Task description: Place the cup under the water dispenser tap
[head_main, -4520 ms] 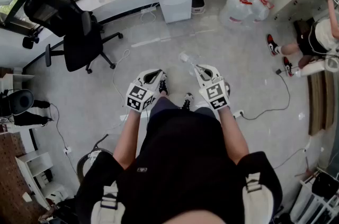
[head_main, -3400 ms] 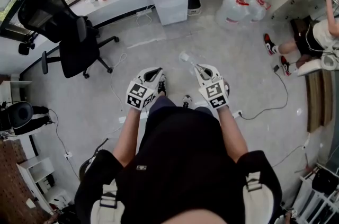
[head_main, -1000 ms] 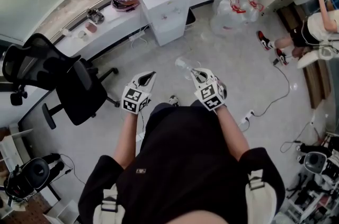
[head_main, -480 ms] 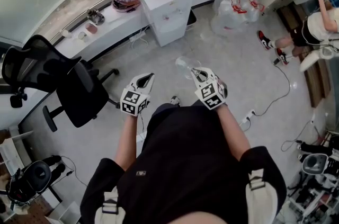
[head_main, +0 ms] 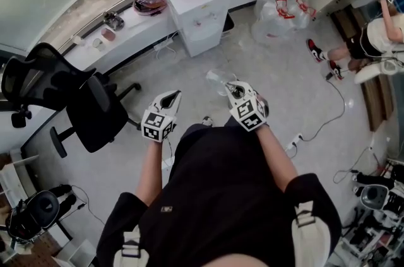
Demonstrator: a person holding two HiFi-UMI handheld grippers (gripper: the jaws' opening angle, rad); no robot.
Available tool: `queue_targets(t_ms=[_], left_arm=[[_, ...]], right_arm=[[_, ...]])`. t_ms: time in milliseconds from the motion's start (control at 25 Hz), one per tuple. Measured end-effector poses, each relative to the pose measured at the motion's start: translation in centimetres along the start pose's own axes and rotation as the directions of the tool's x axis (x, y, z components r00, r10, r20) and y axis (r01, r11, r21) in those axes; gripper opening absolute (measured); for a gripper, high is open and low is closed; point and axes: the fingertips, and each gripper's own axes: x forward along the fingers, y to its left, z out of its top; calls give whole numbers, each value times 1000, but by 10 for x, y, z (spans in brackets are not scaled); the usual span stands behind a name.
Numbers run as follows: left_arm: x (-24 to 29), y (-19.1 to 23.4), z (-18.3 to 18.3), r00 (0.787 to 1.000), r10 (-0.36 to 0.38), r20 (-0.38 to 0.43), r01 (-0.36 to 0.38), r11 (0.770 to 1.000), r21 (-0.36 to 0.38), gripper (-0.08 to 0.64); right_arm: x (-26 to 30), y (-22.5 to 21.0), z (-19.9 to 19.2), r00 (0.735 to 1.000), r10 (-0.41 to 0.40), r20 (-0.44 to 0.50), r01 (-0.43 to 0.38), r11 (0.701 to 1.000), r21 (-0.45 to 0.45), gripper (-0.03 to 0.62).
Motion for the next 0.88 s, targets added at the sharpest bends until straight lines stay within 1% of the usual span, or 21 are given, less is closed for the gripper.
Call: queue_targets(t_ms=[200, 520, 880], left_arm=[[16, 10, 6, 1000, 17, -11, -17, 1000, -3, -2], [68, 23, 40, 1000, 15, -21, -15, 1000, 11, -2], [125, 41, 68, 999, 17, -48, -17, 1000, -5, -2]], right_arm=[[10, -18, 1, 1000, 17, -3, -17, 1000, -2, 14], [32, -78, 3, 1000, 21, -5, -21, 1000, 14, 14], [66, -128, 1, 997, 77, -32, -76, 997, 23, 14]])
